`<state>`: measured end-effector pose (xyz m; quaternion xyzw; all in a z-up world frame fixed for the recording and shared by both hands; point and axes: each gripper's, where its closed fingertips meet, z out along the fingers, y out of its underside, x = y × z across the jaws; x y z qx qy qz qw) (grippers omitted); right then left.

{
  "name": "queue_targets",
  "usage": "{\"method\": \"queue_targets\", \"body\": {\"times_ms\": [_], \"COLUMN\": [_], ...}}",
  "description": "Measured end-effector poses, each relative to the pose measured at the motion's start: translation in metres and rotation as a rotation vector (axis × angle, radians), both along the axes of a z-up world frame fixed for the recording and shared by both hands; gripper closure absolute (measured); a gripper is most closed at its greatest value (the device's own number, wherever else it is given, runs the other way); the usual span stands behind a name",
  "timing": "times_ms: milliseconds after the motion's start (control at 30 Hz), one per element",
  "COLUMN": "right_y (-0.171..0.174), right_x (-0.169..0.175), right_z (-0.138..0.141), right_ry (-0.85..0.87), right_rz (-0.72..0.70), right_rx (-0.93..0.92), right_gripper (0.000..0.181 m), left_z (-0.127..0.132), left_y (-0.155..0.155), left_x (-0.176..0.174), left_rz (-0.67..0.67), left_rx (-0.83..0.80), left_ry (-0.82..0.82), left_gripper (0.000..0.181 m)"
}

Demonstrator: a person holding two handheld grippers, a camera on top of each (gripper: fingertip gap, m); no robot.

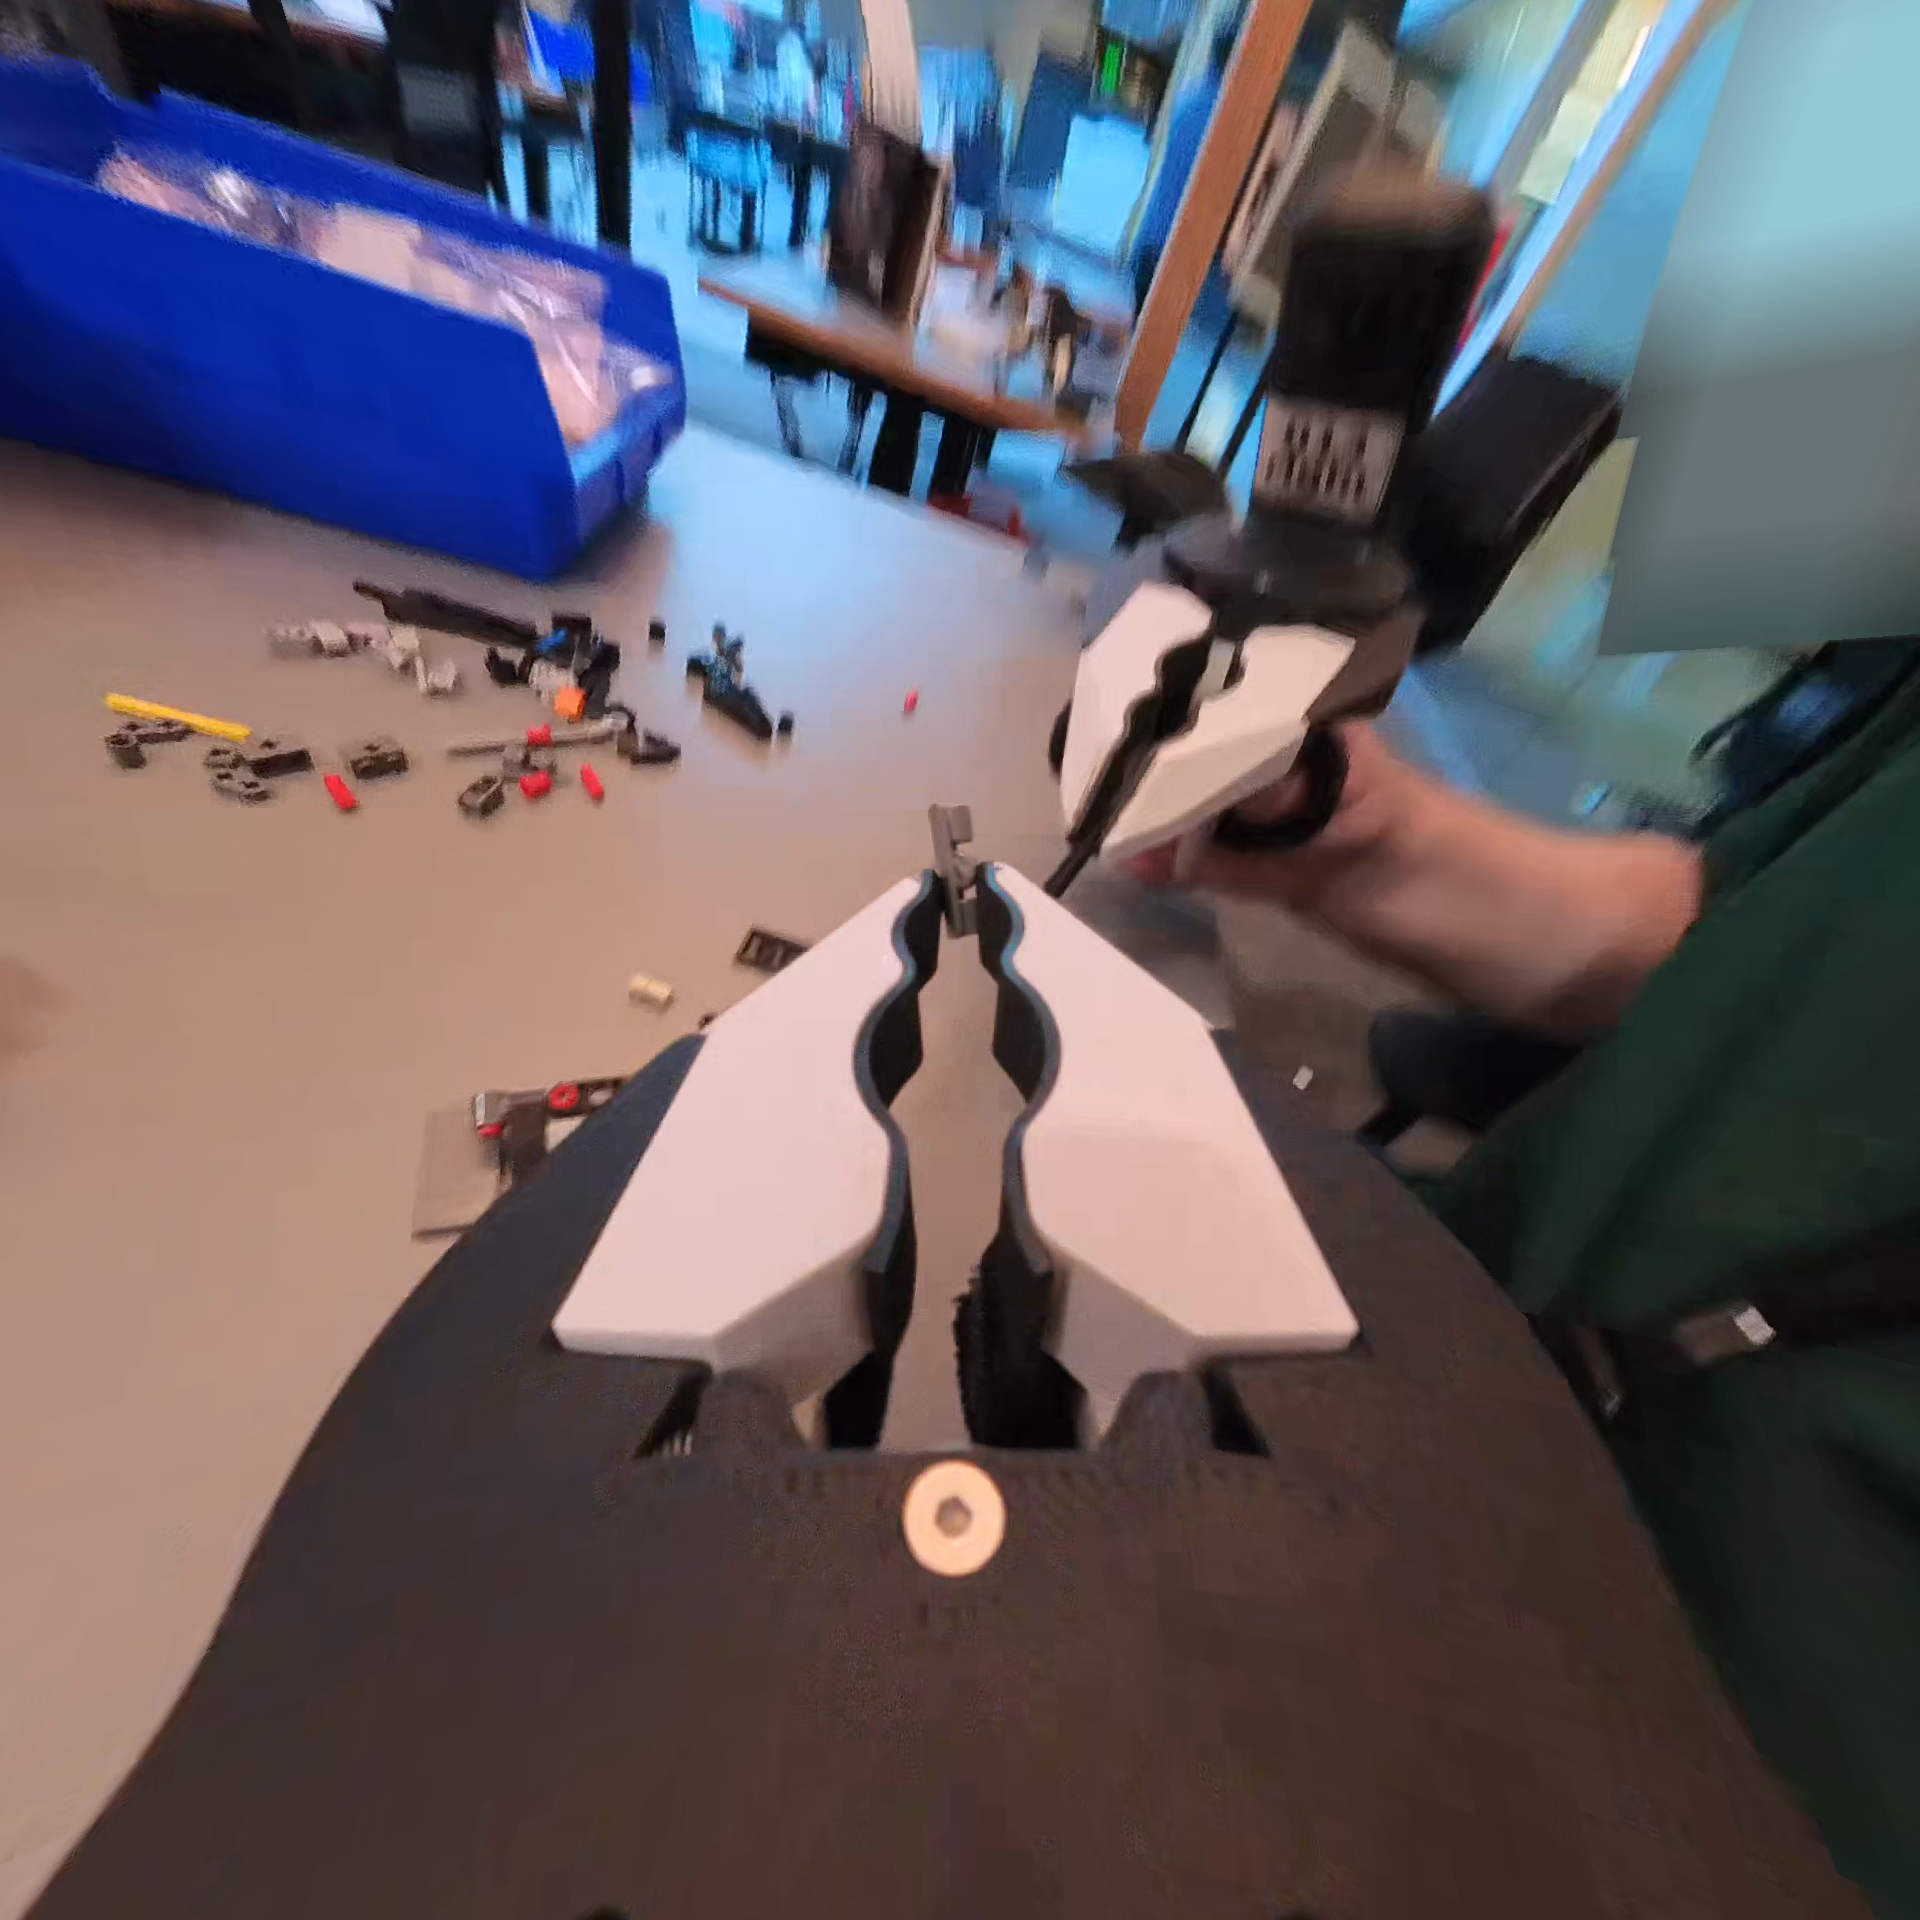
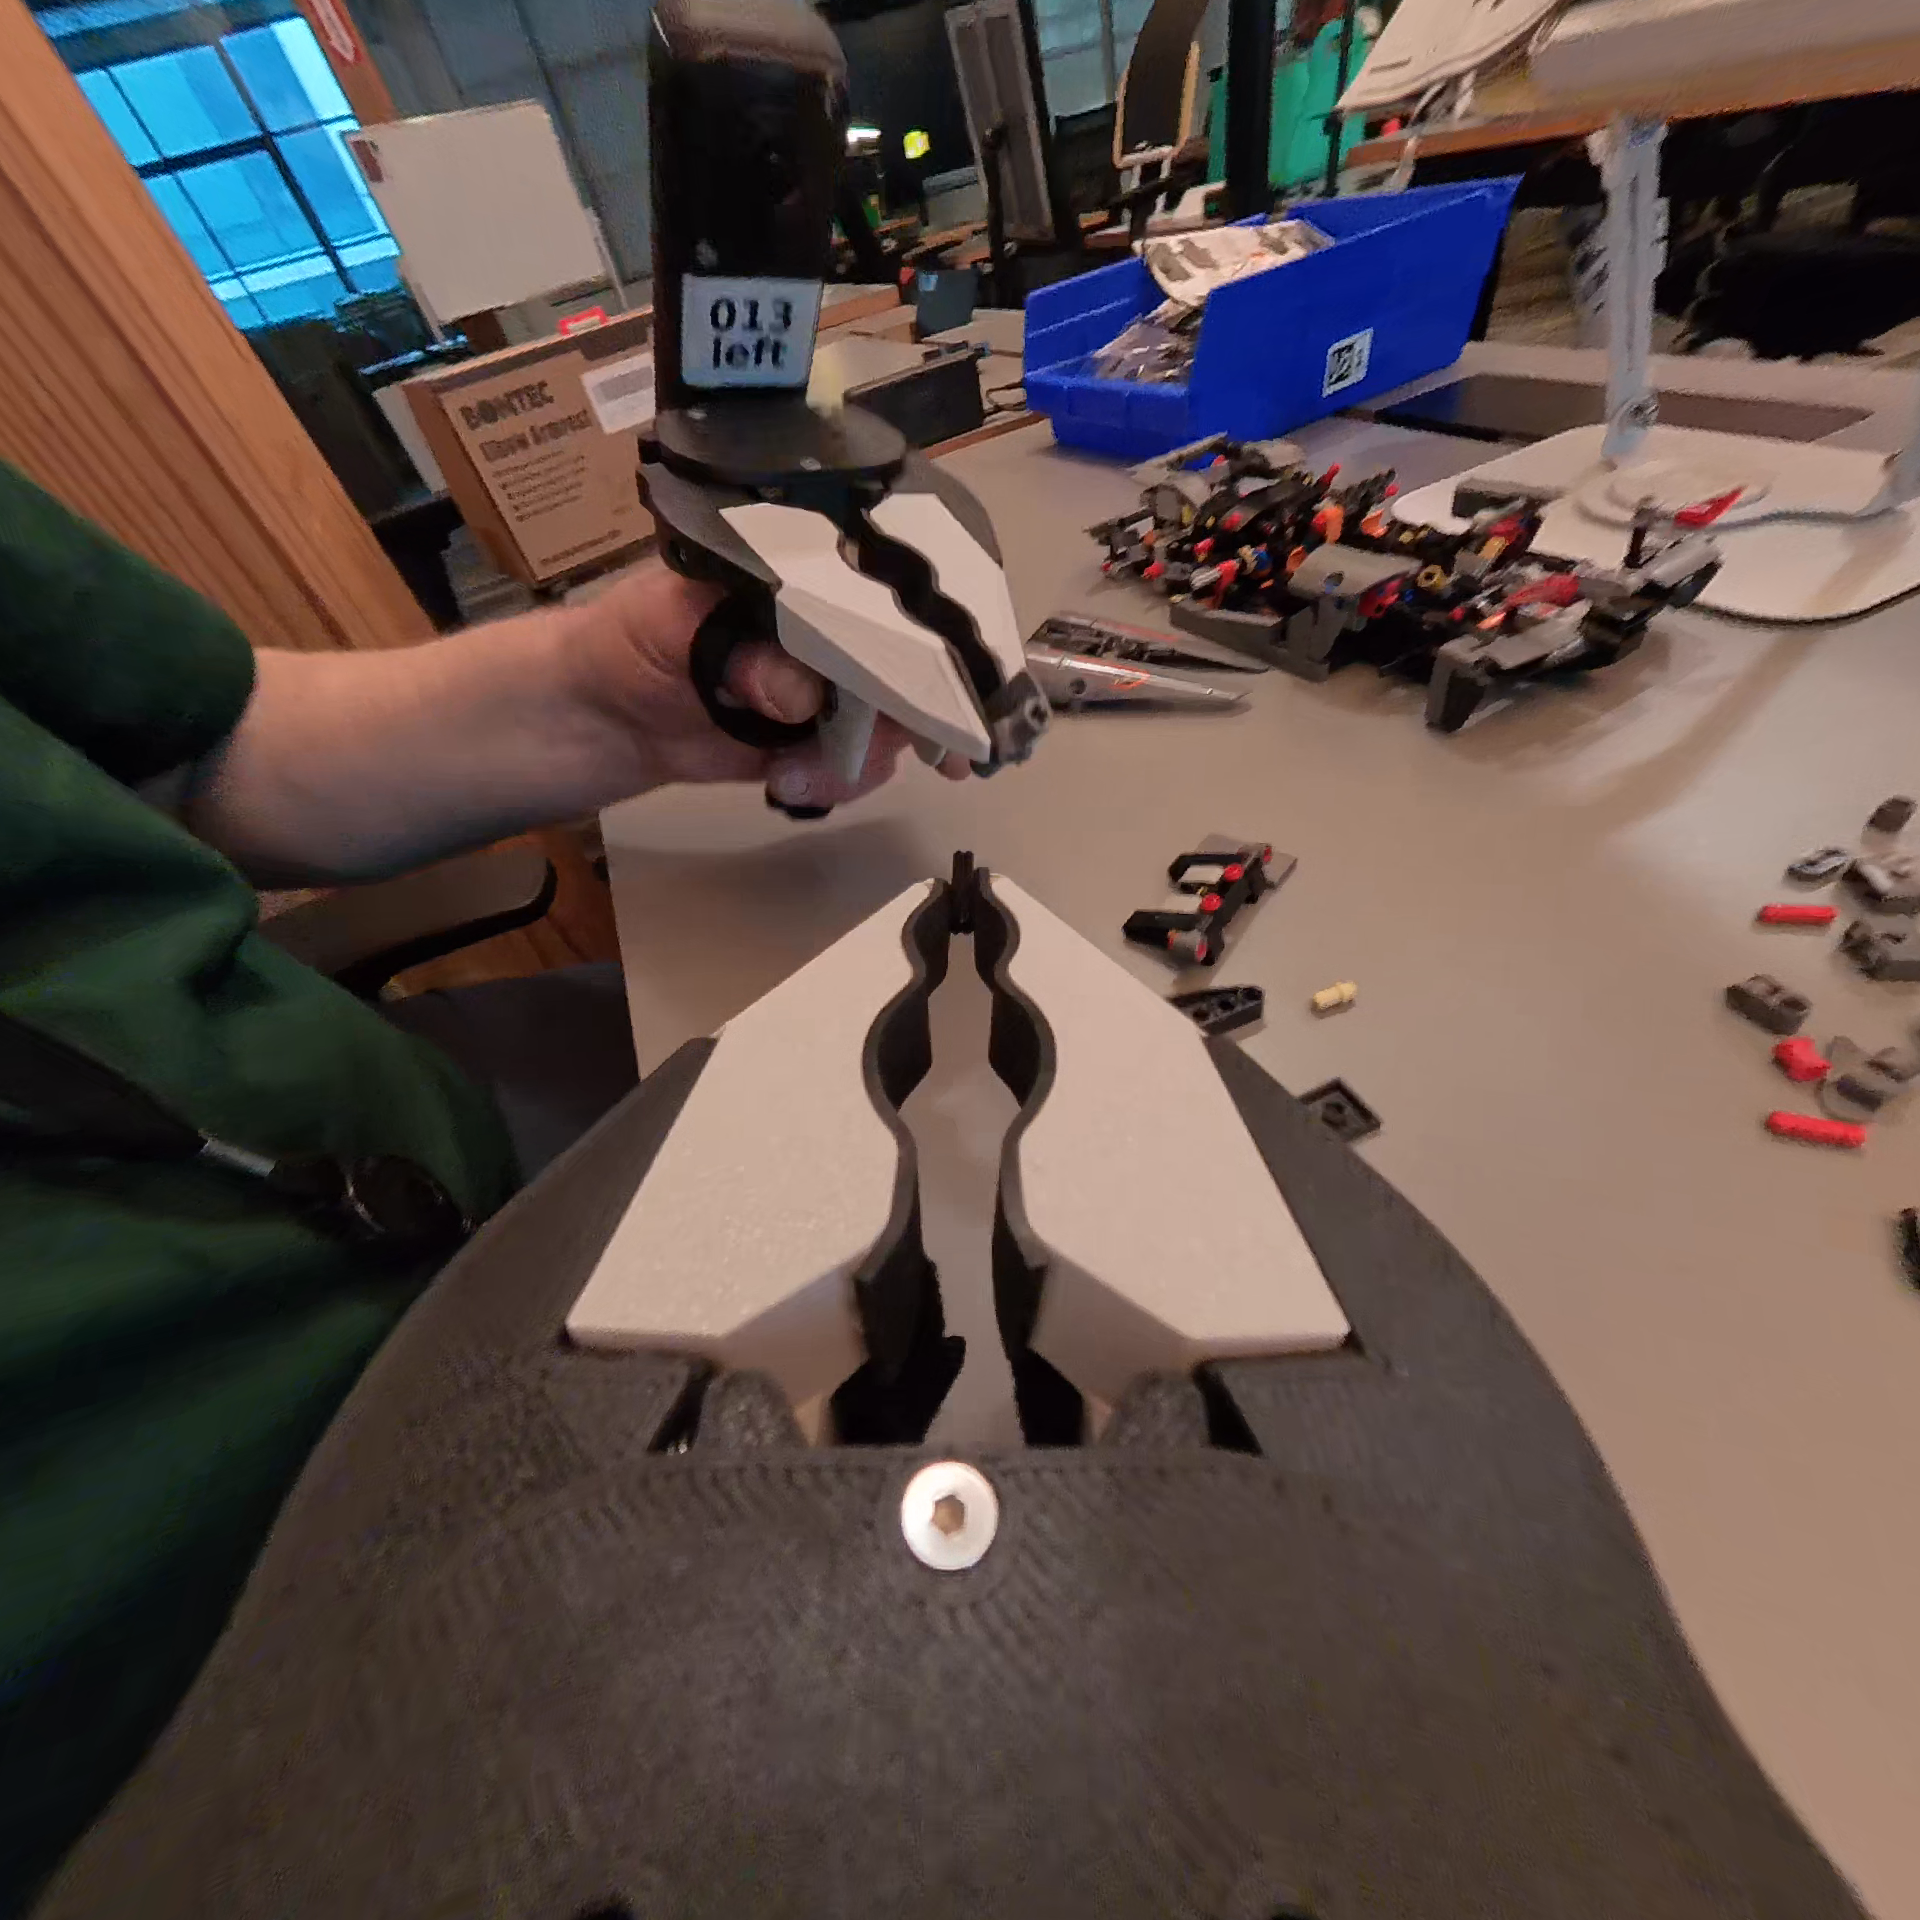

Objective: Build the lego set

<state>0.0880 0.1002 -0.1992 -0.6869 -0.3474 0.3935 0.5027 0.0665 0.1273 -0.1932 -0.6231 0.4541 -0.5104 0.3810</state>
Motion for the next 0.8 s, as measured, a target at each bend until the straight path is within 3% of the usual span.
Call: {"method": "queue_targets", "body": {"times_ms": [133,300,800], "right_y": [0.014,0.025,0.036], "right_x": [-0.006,-0.015,-0.017], "right_z": [0.02,0.041,0.056], "right_ry": [-0.039,-0.075,-0.004], "right_rz": [-0.071,-0.101,-0.09], "right_rx": [0.082,0.173,0.186], "right_gripper": [0.18,0.18,0.18], "left_z": [0.025,0.037,0.043], "left_y": [0.008,0.011,0.017], "left_x": [-0.004,-0.004,-0.003], "left_rz": [0.034,0.036,-0.012], "left_rx": [-0.181,-0.259,-0.333], "left_ry": [-0.273,-0.414,-0.504], "left_gripper": [0.176,0.177,0.177]}}
